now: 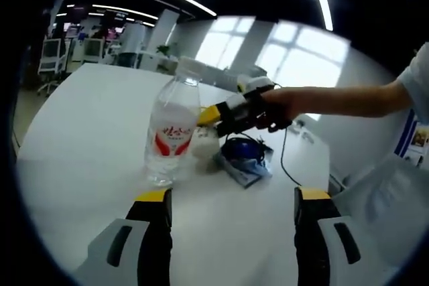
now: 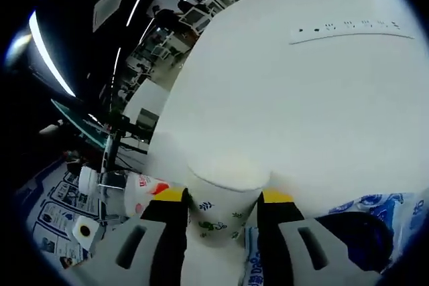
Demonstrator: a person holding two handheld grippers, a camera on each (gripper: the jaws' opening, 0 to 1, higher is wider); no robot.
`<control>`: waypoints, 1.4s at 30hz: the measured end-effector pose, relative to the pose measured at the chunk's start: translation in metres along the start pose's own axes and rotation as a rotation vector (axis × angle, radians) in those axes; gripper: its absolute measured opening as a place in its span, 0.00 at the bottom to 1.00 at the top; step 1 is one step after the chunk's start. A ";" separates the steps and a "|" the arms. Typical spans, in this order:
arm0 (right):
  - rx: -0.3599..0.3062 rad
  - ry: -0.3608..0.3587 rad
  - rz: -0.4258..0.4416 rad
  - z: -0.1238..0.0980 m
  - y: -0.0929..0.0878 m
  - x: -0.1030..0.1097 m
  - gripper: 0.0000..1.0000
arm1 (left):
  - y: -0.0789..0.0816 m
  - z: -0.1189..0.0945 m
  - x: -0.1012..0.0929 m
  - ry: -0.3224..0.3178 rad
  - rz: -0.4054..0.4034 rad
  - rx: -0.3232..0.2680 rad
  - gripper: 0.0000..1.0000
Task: Arrange the tabletop items into an orderly group along one side of the table until the central work area is clear of visible clutter.
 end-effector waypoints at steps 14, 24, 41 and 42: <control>-0.085 0.074 -0.128 -0.018 -0.007 0.019 0.36 | 0.004 0.010 -0.005 -0.019 0.000 -0.012 0.69; -0.205 0.185 -0.269 -0.031 0.000 0.034 0.36 | 0.002 0.013 -0.009 -0.030 -0.005 -0.007 0.69; -0.304 0.349 -0.461 -0.036 -0.013 0.038 0.36 | -0.002 0.013 -0.010 -0.032 -0.008 0.015 0.69; -0.302 0.346 -0.478 -0.036 -0.015 0.039 0.36 | -0.002 0.013 -0.010 -0.031 -0.009 0.017 0.69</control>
Point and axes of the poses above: the point that each gripper's makers call its tool centre point, and the gripper's own axes: z roughly forward along the fingers, x roughly to its left, y roughly out of its top, the point moved 3 cm from there along -z, roughly backward along the fingers, and after that the axes turned 15 degrees about -x, right-handed, at the moved point
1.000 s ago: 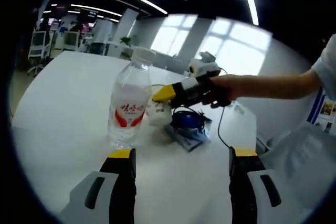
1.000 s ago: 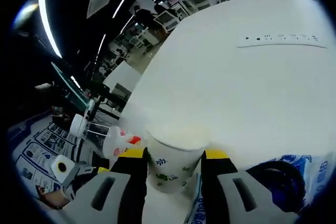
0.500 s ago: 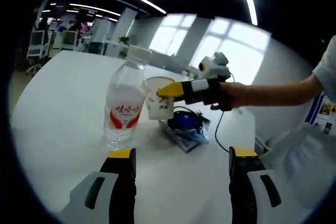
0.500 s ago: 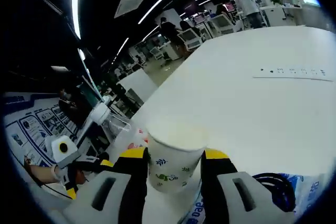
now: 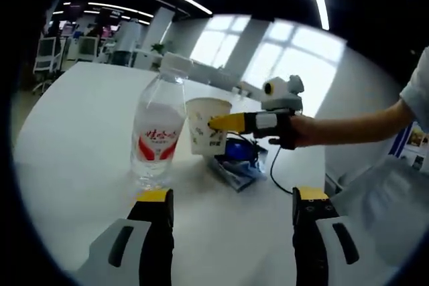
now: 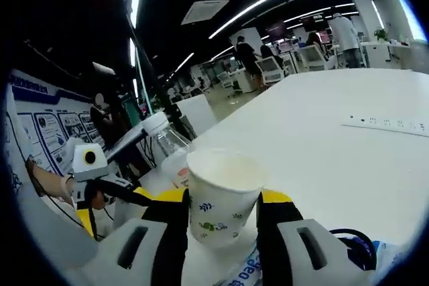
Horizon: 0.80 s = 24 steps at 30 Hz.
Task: Arrange the tabletop items into an orderly group along one side of the table until the central work area is clear of visible clutter.
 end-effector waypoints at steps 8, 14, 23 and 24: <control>0.013 0.074 -0.126 0.001 -0.010 0.014 0.36 | 0.006 0.005 0.000 0.003 -0.009 -0.023 0.68; -0.012 0.077 -0.093 0.002 -0.009 0.018 0.36 | 0.002 0.018 0.005 0.023 0.060 -0.001 0.65; -0.019 0.090 -0.113 -0.008 -0.004 0.026 0.36 | -0.008 0.050 -0.001 0.033 0.184 -0.005 0.59; -0.017 0.093 -0.112 -0.009 -0.005 0.028 0.36 | -0.010 0.053 -0.003 0.029 0.188 0.000 0.59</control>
Point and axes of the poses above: the point that each gripper's makers call its tool centre point, and the gripper's own axes: z roughly forward along the fingers, x roughly to its left, y roughly out of its top, the point moved 3 cm from there along -z, roughly backward along the fingers, and after that the axes turned 15 degrees about -x, right-handed, at the moved point
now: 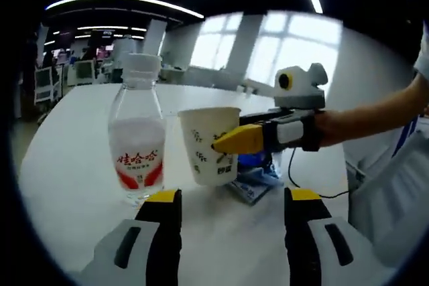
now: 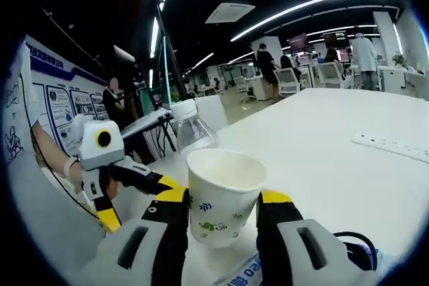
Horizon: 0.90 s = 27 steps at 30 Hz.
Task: Arrange the tabletop items into an orderly group along one side of the table until the central work area is clear of visible clutter.
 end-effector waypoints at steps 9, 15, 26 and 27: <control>0.008 0.048 -0.048 -0.013 -0.005 0.017 0.36 | 0.002 0.011 -0.007 -0.001 0.020 -0.022 0.55; 0.018 0.065 -0.042 -0.016 -0.008 0.021 0.36 | 0.001 0.013 -0.005 -0.006 0.030 -0.017 0.53; 0.021 0.108 -0.027 -0.012 -0.010 0.034 0.36 | 0.003 0.013 -0.003 -0.021 0.062 -0.036 0.40; 0.024 0.110 -0.027 -0.012 -0.011 0.034 0.36 | 0.003 0.012 -0.002 -0.018 0.062 -0.038 0.39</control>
Point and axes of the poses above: the point that each gripper's makers call its tool centre point, and the gripper's own axes: z roughly forward along the fingers, x roughly to its left, y roughly out of its top, the point moved 3 cm from there along -z, roughly backward along the fingers, and after that the axes turned 15 degrees about -x, right-handed, at the moved point
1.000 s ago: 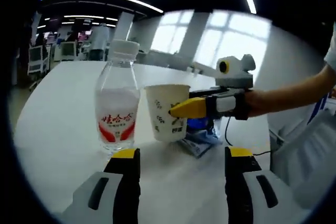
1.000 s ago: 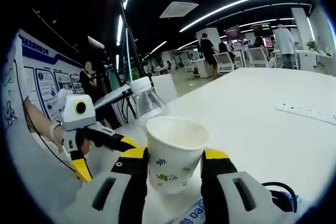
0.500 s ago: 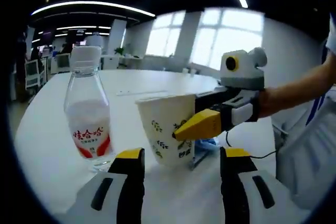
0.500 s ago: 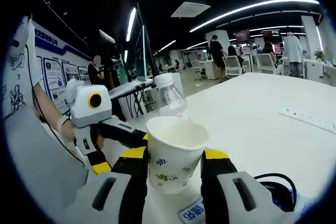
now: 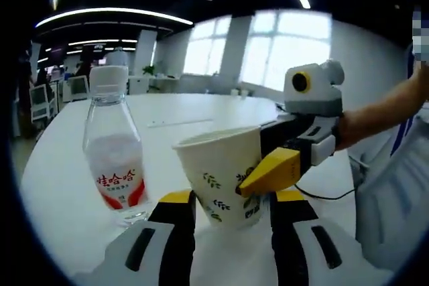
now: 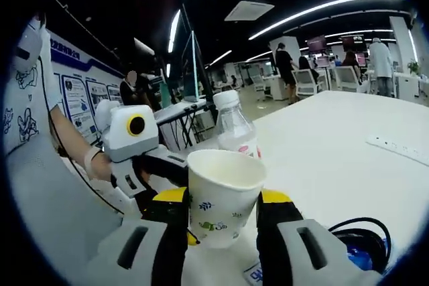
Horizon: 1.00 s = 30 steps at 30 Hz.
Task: Arrange the tabletop items into an orderly group along one side of the table until the central work area is clear of visible clutter.
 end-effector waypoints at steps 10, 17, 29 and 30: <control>0.025 0.008 -0.001 -0.003 0.000 0.002 0.37 | -0.001 -0.002 0.001 -0.014 0.069 -0.044 0.35; 0.066 0.012 0.007 -0.003 -0.001 0.002 0.38 | -0.001 -0.003 0.000 -0.019 0.097 -0.069 0.35; 0.099 0.018 0.092 -0.002 0.001 0.006 0.50 | 0.002 -0.004 0.000 -0.040 0.136 -0.110 0.34; 0.099 0.012 0.112 -0.002 0.002 0.005 0.51 | 0.002 -0.004 0.000 -0.042 0.137 -0.111 0.34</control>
Point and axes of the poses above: the point that each gripper's makers call its tool centre point, and the gripper's own axes: z roughly forward along the fingers, x roughly to its left, y roughly out of its top, the point moved 3 cm from there along -z, roughly backward along the fingers, and after that the axes turned 15 degrees about -x, right-handed, at the moved point
